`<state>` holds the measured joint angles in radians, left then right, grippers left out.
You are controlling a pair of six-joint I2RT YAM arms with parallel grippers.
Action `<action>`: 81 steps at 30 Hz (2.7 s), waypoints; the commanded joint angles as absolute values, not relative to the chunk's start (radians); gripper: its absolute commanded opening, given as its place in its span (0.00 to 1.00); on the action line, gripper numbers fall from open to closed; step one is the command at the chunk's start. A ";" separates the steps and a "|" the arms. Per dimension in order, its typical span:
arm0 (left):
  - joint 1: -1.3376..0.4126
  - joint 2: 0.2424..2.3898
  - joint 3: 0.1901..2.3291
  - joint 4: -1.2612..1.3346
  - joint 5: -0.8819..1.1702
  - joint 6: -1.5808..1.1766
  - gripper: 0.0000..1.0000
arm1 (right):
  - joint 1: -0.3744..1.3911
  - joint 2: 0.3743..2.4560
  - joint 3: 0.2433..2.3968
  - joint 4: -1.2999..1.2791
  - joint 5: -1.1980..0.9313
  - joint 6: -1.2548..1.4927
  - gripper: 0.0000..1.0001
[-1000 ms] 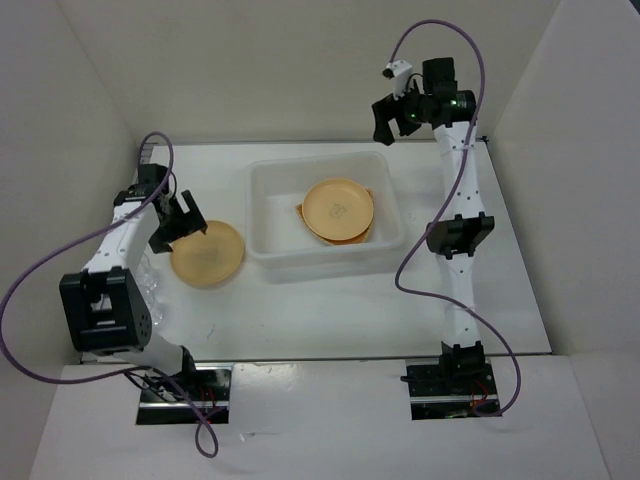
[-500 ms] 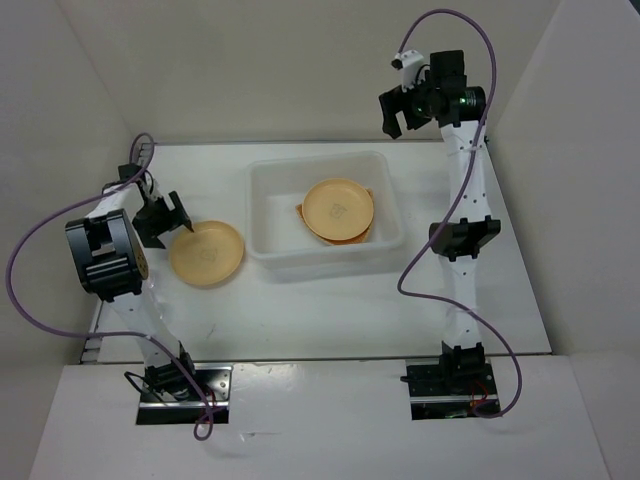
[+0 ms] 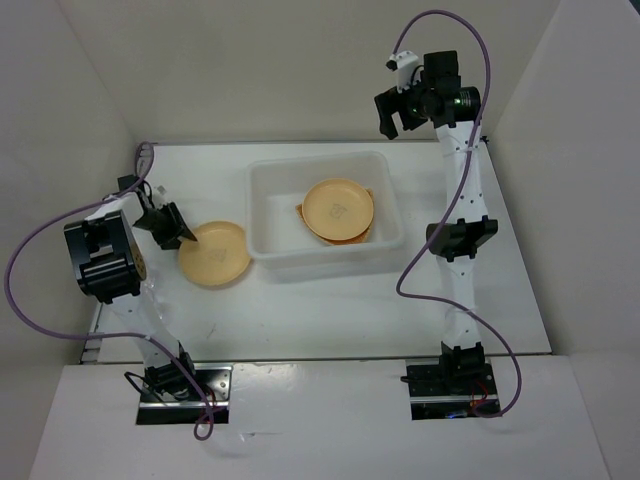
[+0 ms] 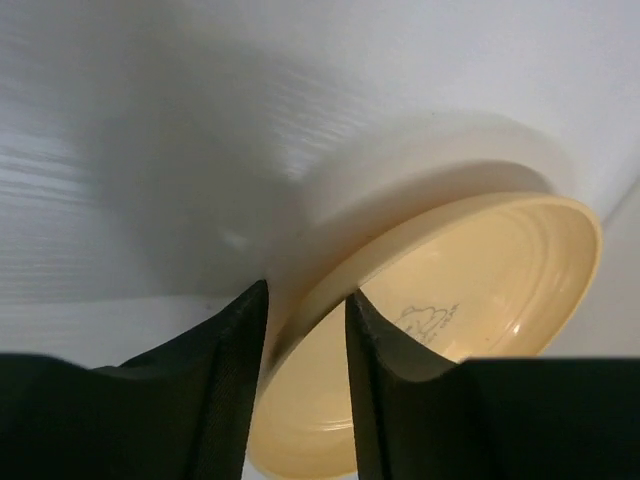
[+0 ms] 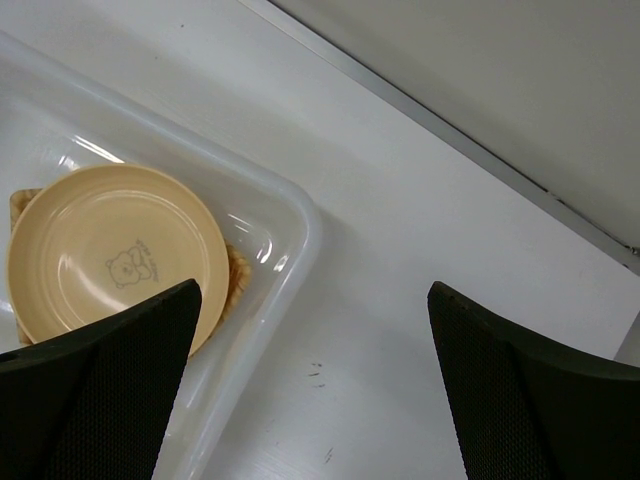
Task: Place the mixed dishes into the plastic bin
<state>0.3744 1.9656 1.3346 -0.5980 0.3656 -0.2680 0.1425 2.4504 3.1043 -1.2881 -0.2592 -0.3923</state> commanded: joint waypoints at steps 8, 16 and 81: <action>0.370 1.973 1.373 -0.618 0.392 -0.277 0.00 | 0.106 2.462 3.135 -1.296 -0.219 -0.393 0.98; 0.370 1.789 1.649 -0.656 0.157 -0.527 0.00 | 0.063 2.471 3.135 -1.296 -0.242 -0.354 0.98; -0.099 1.994 2.263 -1.136 -0.206 -0.591 1.00 | 0.052 2.433 3.135 -1.296 -0.319 -0.334 0.98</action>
<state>-0.2512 2.0735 2.2723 -0.9421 -0.0505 -0.4786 0.0479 2.4672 3.1043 -1.2881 -0.3019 -0.3508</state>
